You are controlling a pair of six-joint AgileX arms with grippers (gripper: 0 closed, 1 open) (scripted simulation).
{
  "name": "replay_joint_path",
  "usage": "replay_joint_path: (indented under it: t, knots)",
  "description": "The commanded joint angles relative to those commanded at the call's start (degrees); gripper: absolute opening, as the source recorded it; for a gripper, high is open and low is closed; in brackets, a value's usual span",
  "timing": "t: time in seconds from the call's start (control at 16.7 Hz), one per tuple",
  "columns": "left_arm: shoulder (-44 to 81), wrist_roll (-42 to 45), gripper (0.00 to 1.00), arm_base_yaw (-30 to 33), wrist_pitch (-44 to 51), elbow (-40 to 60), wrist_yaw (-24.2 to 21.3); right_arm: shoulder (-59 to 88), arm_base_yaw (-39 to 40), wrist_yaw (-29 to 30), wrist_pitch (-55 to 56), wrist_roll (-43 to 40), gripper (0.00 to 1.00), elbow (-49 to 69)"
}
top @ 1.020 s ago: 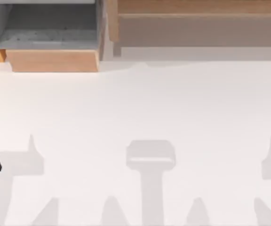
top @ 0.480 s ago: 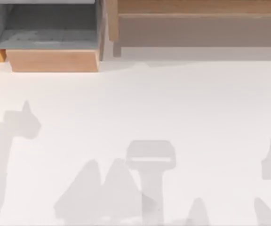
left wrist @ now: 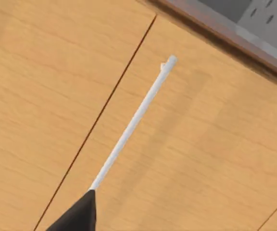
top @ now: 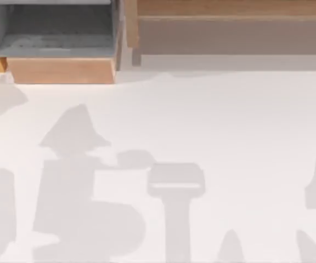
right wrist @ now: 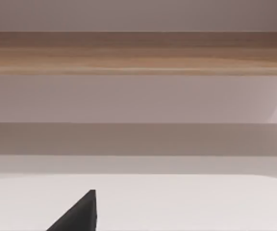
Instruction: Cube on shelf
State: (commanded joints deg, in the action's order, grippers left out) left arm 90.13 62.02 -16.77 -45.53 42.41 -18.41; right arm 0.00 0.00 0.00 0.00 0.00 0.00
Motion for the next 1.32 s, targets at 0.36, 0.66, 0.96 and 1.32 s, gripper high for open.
replay_joint_path:
  t: [0.36, 0.66, 0.96, 1.32]
  knots:
    - [27.81, 19.44, 1.00, -4.97, -14.63, 13.80, -5.62, 0.00, 0.00, 0.00, 0.00, 0.00, 1.00, 0.00]
    - [39.66, 28.09, 1.00, -7.06, -21.27, 20.12, -8.05, 0.00, 0.00, 0.00, 0.00, 0.00, 1.00, 0.00]
    - [40.55, 28.77, 1.00, -7.23, -21.79, 20.61, -8.25, 0.00, 0.00, 0.00, 0.00, 0.00, 1.00, 0.00]
    - [42.43, 28.74, 1.00, -6.26, -19.63, 24.68, -7.29, 0.00, 0.00, 0.00, 0.00, 0.00, 1.00, 0.00]
